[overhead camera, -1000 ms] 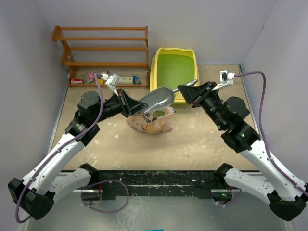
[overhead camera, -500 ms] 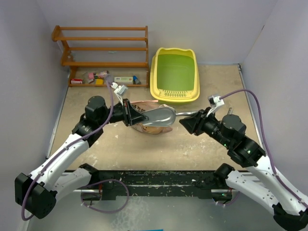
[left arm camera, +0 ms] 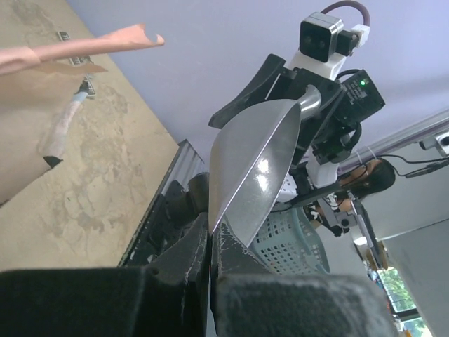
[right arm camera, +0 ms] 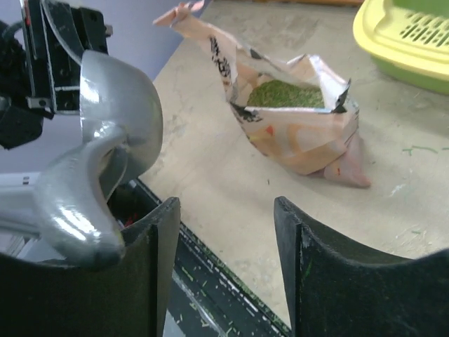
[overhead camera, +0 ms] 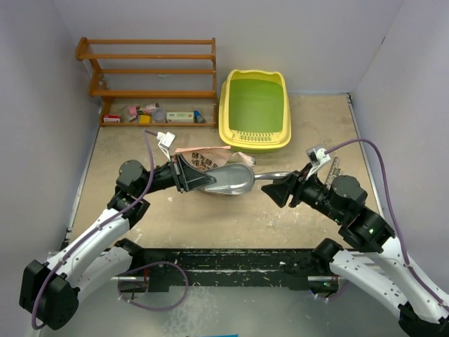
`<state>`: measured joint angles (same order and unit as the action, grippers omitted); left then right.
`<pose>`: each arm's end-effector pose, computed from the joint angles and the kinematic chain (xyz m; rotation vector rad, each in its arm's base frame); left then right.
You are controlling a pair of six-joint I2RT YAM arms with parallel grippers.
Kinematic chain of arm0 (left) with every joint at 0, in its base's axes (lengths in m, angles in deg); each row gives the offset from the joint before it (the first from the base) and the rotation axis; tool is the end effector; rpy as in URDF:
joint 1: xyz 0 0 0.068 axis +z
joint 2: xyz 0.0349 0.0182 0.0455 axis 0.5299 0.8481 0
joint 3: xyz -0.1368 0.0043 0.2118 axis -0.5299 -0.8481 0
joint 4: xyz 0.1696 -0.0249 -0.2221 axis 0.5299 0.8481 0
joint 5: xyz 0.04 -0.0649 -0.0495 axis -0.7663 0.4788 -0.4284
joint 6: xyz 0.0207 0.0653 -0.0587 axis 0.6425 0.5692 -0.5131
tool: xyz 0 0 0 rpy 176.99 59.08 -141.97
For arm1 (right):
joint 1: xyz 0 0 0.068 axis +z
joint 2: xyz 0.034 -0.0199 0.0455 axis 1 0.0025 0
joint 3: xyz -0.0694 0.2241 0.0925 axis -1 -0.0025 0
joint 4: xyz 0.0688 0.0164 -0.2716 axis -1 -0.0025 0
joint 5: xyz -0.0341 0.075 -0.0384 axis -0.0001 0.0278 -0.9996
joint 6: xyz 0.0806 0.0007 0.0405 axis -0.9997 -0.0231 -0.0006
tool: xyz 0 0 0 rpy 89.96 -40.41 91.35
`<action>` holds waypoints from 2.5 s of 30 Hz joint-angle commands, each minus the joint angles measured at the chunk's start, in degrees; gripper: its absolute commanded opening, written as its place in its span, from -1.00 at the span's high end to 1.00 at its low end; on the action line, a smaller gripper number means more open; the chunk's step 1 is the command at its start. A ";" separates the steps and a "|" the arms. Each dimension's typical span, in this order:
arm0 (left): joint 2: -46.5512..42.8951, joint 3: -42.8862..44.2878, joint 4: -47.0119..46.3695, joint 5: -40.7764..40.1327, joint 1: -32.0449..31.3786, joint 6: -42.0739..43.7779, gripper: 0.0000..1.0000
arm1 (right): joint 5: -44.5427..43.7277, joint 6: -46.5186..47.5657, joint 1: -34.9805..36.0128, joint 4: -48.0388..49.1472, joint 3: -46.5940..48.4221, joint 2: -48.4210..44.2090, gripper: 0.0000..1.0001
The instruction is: Fill the litter box with clean litter
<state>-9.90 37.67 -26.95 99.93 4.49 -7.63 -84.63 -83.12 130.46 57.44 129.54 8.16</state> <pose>0.2102 -0.1732 0.2904 0.2066 1.7389 -1.8048 0.1522 0.1384 0.3570 -0.1896 1.7104 1.0200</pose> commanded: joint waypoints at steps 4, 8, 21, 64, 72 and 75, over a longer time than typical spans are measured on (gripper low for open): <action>-3.45 1.35 12.83 -1.26 0.09 -1.09 1.00 | 11.99 3.41 0.10 -3.79 3.74 0.92 -0.21; -3.90 1.76 18.56 -2.58 0.09 -1.09 1.00 | 14.14 6.35 0.10 -5.49 6.14 0.72 -0.21; -5.87 -5.46 6.55 -3.46 0.08 -11.39 1.00 | 6.82 0.19 0.15 0.00 2.29 0.37 -0.20; -10.34 -8.05 8.88 -4.90 -0.01 -13.94 1.00 | 13.00 -4.45 0.10 11.75 0.24 8.10 0.88; -9.82 -6.87 9.77 -4.81 -0.01 -12.97 1.00 | 13.91 -3.90 0.10 10.30 0.56 8.98 0.59; -9.92 -6.81 9.95 -4.97 -0.07 -12.95 1.00 | 14.46 -3.68 0.11 9.92 0.35 9.31 0.65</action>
<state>-19.60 28.38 -15.28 96.06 4.27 -20.66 -70.10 -89.79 130.70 68.85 129.24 16.62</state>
